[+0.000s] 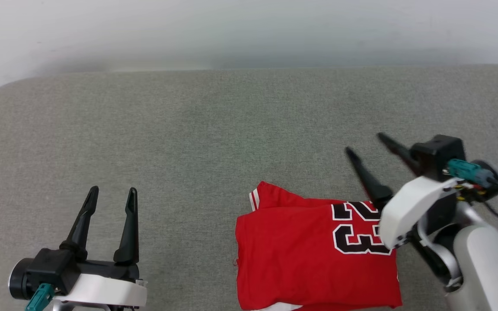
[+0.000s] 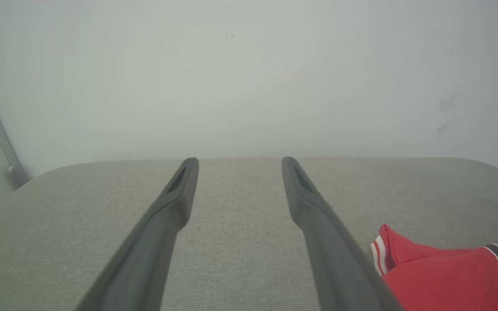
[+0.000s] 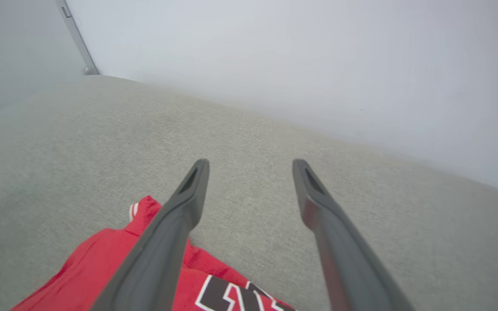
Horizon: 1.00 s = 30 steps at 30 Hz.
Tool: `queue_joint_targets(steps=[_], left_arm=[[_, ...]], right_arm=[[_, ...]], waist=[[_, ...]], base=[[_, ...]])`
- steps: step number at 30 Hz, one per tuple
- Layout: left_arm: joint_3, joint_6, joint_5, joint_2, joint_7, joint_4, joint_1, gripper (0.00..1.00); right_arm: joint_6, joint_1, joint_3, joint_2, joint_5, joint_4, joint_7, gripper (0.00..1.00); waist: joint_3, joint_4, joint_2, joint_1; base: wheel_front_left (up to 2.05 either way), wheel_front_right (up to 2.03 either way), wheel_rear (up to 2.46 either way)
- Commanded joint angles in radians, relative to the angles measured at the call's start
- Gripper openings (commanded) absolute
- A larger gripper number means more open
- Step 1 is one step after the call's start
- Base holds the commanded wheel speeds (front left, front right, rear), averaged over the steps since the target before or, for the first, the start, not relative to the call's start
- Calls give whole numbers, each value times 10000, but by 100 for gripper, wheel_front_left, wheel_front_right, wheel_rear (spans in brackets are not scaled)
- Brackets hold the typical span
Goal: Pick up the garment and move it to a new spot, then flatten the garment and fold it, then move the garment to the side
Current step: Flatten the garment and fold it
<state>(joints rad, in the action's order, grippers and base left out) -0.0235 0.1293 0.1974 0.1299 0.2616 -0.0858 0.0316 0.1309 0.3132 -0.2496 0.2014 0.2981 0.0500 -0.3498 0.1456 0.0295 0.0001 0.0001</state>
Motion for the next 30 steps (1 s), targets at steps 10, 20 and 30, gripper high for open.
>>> queue_joint_targets(steps=[10, 20, 30], left_arm=[[140, 13, 121, -67, 45, -198, -231, 100], [269, 13, 242, -69, 45, -333, 129, 100], [386, 1, 185, -103, 45, -270, 71, 100]], right_arm=[[-4, -892, 1744, 57, -1607, -520, 3206, 100], [-4, -2257, 2566, -682, -1794, -14, 4865, 100], [-4, -2288, 2335, -767, -1754, -149, 5113, 100]], waist=[[172, -167, -1, -1], [126, -250, -1, -1], [102, -284, -1, -1]], base=[[0, 0, 0], [0, 0, 0], [0, 0, 0]])
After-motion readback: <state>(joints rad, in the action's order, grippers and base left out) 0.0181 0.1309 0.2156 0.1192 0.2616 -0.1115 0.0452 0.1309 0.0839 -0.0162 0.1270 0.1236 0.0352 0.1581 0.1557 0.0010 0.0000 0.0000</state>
